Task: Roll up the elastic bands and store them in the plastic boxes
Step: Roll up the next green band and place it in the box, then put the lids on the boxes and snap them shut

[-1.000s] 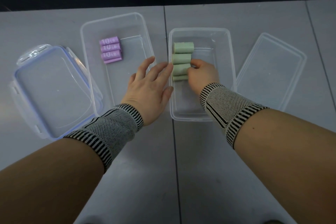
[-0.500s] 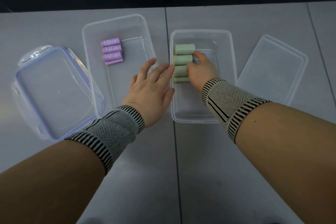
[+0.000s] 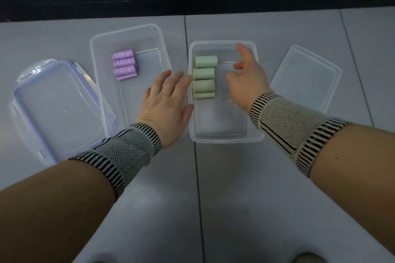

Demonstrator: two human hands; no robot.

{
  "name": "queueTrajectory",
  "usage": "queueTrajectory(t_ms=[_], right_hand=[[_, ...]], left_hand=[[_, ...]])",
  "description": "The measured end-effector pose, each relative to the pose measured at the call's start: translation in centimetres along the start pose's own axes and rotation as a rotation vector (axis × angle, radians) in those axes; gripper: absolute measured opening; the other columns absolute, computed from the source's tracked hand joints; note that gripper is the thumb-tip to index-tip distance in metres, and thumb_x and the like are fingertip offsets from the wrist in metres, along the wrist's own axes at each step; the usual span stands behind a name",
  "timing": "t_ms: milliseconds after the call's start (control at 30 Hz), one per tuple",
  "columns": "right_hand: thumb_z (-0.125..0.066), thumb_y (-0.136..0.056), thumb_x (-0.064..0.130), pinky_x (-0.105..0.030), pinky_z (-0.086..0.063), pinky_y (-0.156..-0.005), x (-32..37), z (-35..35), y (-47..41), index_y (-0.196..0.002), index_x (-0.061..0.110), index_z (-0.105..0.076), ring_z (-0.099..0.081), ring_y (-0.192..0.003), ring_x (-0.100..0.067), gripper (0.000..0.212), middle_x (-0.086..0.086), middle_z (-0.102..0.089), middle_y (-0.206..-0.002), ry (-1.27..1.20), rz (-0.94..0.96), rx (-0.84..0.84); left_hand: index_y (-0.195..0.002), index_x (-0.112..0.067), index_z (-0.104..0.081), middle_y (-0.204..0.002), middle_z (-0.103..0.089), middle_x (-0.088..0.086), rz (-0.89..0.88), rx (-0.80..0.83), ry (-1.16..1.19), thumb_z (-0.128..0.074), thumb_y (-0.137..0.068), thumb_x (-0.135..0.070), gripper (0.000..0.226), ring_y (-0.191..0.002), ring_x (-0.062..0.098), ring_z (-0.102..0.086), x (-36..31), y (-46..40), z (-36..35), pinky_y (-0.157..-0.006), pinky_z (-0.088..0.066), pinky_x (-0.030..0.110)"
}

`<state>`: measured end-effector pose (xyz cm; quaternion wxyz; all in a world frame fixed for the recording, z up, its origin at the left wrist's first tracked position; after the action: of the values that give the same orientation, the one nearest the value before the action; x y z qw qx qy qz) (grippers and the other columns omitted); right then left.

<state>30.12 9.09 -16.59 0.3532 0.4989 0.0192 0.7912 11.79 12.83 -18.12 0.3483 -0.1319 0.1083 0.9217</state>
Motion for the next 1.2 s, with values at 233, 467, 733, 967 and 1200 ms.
queueTrajectory(t_ms=[233, 467, 733, 967, 1200], right_hand=[[-0.056, -0.09, 0.015, -0.033, -0.054, -0.083, -3.4, 9.7, 2.5, -0.143, 0.036, -0.032, -0.059, -0.088, -0.011, 0.062, 0.005, -0.05, -0.121, 0.056, 0.004, -0.213], [-0.059, -0.084, 0.019, -0.044, -0.049, -0.094, -13.3, 16.8, 4.1, -0.134, 0.022, -0.047, -0.061, -0.098, -0.022, 0.051, 0.001, -0.059, -0.105, -0.027, -0.299, -0.466], [-0.055, -0.082, 0.01, -0.046, -0.055, -0.085, -19.0, 17.4, 2.6, -0.121, 0.019, -0.058, -0.067, -0.09, -0.028, 0.04, -0.013, -0.068, -0.105, -0.368, -0.453, -0.385], [-0.044, -0.092, -0.003, -0.038, -0.056, -0.08, -19.2, 17.8, 2.7, -0.123, 0.014, -0.051, -0.067, -0.09, -0.029, 0.036, -0.015, -0.064, -0.1, -0.804, -0.546, -0.295], [-0.036, -0.093, -0.002, -0.033, -0.054, -0.065, -18.3, 17.9, 2.8, -0.117, 0.012, -0.053, -0.064, -0.088, -0.031, 0.034, -0.02, -0.063, -0.107, -0.98, -0.582, -0.253]], left_hand=[[-0.141, -0.014, -0.037, -0.149, -0.034, 0.009, -0.162, -0.026, -0.013, -0.032, -0.086, -0.044, 0.063, -0.139, 0.032, -0.024, -7.6, -1.8, 1.9, -0.107, -0.032, 0.053], [-0.148, -0.018, -0.019, -0.158, -0.009, 0.001, -0.332, 0.154, -0.106, -0.044, -0.092, -0.036, 0.064, -0.145, 0.022, -0.003, -17.8, -4.5, -1.1, -0.114, -0.015, 0.042], [-0.15, -0.026, 0.004, -0.159, 0.007, -0.005, -0.331, 0.447, -0.215, -0.037, -0.096, -0.041, 0.07, -0.146, 0.02, 0.008, -23.3, -6.7, -9.0, -0.117, -0.008, 0.046], [-0.15, -0.029, 0.006, -0.159, 0.005, -0.01, -0.344, 0.573, -0.198, -0.039, -0.095, -0.048, 0.074, -0.146, 0.017, 0.005, -25.2, -6.6, -11.5, -0.117, -0.009, 0.045], [-0.15, -0.027, 0.006, -0.159, 0.002, -0.01, -0.338, 0.577, -0.182, -0.046, -0.091, -0.051, 0.083, -0.146, 0.018, 0.001, -25.3, -7.1, -11.1, -0.117, -0.014, 0.044]])
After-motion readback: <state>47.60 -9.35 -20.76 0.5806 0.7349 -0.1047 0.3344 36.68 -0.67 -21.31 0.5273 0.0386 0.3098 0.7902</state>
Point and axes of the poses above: each hand's wrist, its own y-axis away from the middle knuckle, its own z-axis out of the back of the hand, x = y × z, the point moved 3 cm from there along -y, towards the middle knuckle
